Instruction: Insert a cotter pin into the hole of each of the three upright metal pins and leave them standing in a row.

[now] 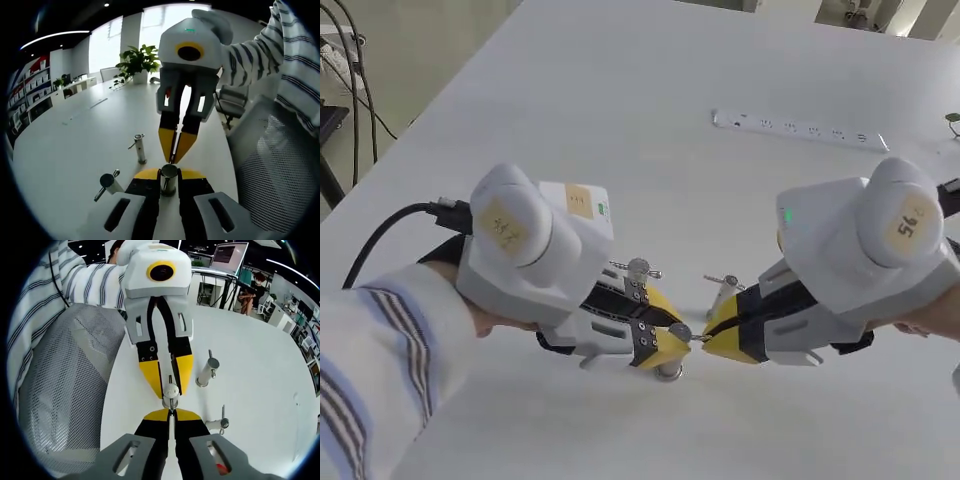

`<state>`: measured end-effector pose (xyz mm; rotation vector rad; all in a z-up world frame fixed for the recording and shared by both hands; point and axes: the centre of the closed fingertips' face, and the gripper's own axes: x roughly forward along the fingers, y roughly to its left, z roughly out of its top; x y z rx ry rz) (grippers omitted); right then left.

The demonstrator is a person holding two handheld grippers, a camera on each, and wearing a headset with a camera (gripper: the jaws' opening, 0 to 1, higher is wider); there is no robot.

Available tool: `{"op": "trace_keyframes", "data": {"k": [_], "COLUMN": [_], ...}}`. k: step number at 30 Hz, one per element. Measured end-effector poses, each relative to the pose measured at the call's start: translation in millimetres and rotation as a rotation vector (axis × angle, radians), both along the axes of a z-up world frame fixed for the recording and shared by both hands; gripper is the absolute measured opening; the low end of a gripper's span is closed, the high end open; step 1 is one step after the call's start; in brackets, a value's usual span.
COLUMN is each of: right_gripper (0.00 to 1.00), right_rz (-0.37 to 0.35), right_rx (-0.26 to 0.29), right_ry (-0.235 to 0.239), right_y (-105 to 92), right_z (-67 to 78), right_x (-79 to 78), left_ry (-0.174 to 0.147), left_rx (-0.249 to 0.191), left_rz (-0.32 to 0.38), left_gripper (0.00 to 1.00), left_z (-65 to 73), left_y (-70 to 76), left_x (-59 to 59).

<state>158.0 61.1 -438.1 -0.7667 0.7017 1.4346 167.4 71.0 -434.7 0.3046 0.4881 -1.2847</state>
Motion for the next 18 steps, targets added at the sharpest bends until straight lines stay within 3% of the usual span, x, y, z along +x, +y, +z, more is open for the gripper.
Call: {"op": "trace_keyframes", "data": {"k": [18], "right_gripper": [0.00], "right_rz": [0.054], "right_rx": [-0.017], "right_ry": [-0.015], "right_y": [8.2], "right_z": [-6.1], "right_x": [1.6], "left_ry": [-0.002], "left_rx": [-0.002], "left_rz": [-0.006], "left_gripper": [0.09], "left_z": [0.8], "left_y": [0.8], "left_x": [-0.4]}}
